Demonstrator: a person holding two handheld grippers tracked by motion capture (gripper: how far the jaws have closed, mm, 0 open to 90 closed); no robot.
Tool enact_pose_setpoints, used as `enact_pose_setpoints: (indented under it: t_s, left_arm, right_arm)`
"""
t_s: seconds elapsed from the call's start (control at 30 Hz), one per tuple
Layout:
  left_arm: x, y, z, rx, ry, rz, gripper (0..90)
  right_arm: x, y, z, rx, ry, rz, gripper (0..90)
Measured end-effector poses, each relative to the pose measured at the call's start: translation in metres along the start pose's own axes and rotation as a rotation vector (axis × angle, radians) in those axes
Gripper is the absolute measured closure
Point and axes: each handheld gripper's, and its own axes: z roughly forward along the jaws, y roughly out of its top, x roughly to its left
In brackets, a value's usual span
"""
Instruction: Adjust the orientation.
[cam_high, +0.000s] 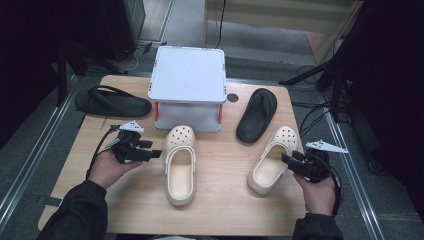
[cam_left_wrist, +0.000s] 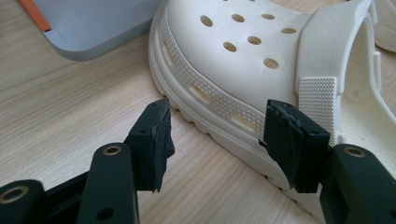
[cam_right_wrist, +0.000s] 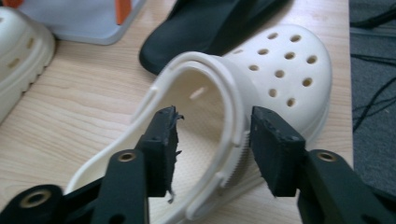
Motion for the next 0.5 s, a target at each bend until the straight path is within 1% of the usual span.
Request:
enact_pose_setpoints:
  t_s: [0.07, 0.1, 0.13, 0.17, 0.2, 0.23, 0.27, 0.3, 0.4, 0.43, 0.5]
  left_arm:
    - [0.000, 0.000, 0.001, 0.006, 0.005, 0.000, 42.4]
    - [0.000, 0.000, 0.001, 0.006, 0.005, 0.000, 42.3]
    - [0.000, 0.000, 0.002, 0.007, 0.006, 0.001, 42.3]
    - [0.000, 0.000, 0.002, 0.007, 0.006, 0.001, 42.3]
    - [0.000, 0.000, 0.002, 0.007, 0.006, 0.001, 42.3]
    - [0.000, 0.000, 0.002, 0.007, 0.006, 0.001, 42.3]
    - [0.000, 0.000, 0.002, 0.008, 0.006, 0.001, 42.3]
    - [0.000, 0.000, 0.002, 0.005, 0.007, 0.000, 42.3]
    - [0.001, 0.000, 0.002, 0.007, 0.009, 0.001, 42.3]
    - [0.001, 0.000, 0.002, 0.008, 0.008, 0.003, 42.3]
    - [0.001, 0.000, 0.003, 0.012, 0.009, 0.004, 42.3]
  right_arm:
    - [-0.004, -0.001, 0.005, 0.019, -0.021, 0.005, 49.8]
    - [-0.004, -0.001, 0.005, 0.019, -0.021, 0.005, 49.8]
    - [-0.006, -0.002, 0.010, 0.034, -0.037, 0.013, 49.7]
    - [-0.006, -0.002, 0.010, 0.034, -0.037, 0.013, 49.7]
    - [-0.008, -0.003, 0.016, 0.044, -0.053, 0.025, 49.6]
    - [-0.008, -0.003, 0.016, 0.044, -0.053, 0.025, 49.6]
    - [-0.009, -0.004, 0.022, 0.059, -0.070, 0.044, 50.5]
    - [-0.009, -0.004, 0.023, 0.066, -0.077, 0.059, 50.8]
    - [-0.008, -0.003, 0.026, 0.066, -0.090, 0.077, 51.1]
    - [-0.008, -0.003, 0.027, 0.063, -0.103, 0.077, 51.2]
    - [-0.007, -0.003, 0.029, 0.056, -0.113, 0.079, 51.2]
